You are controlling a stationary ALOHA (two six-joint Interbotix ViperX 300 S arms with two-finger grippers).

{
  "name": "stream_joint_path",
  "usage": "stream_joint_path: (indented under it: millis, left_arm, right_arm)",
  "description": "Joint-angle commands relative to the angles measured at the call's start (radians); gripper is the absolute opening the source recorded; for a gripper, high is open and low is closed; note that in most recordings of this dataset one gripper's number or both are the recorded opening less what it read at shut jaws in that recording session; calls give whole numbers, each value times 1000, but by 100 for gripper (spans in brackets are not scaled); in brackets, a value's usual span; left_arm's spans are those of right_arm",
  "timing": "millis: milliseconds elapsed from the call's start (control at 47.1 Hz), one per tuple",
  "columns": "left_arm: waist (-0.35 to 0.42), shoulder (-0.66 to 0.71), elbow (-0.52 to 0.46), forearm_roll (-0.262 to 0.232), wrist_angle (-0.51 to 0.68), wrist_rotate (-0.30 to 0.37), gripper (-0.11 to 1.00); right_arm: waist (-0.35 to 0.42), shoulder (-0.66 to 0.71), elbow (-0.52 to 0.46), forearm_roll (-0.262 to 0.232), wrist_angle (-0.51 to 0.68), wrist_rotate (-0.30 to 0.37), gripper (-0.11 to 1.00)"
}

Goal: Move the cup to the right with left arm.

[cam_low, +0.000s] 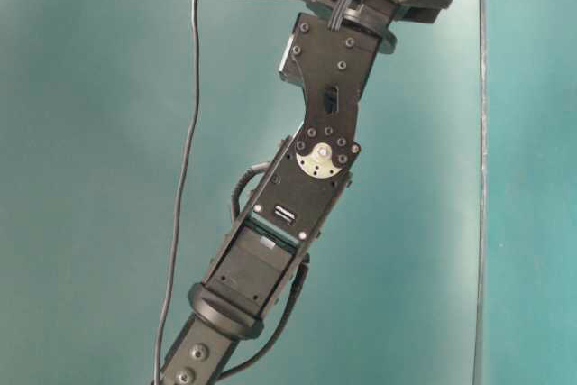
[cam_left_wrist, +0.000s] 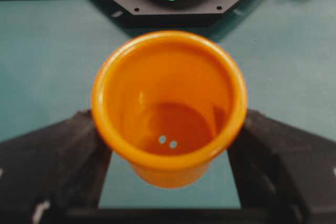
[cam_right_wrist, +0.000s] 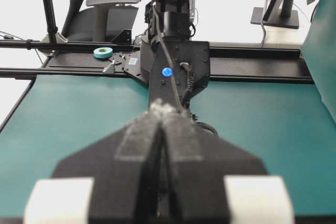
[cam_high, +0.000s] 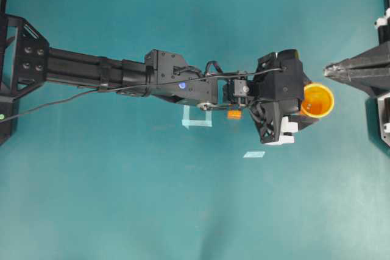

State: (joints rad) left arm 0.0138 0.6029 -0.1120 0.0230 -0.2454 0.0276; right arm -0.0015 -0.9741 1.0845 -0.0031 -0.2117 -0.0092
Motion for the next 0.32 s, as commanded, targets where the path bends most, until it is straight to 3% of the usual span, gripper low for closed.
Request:
stream_joint_path:
  millis: [0,297]
  left_arm:
    - [-2,-21,-26,2,-5,-2,64]
    - [0,-21,-25,2,-8,-2,64]
  right_arm:
    - [0,5,-34,-2,-3,-2,-1]
    - [-2,5,-34,-3,-3,-2,-1]
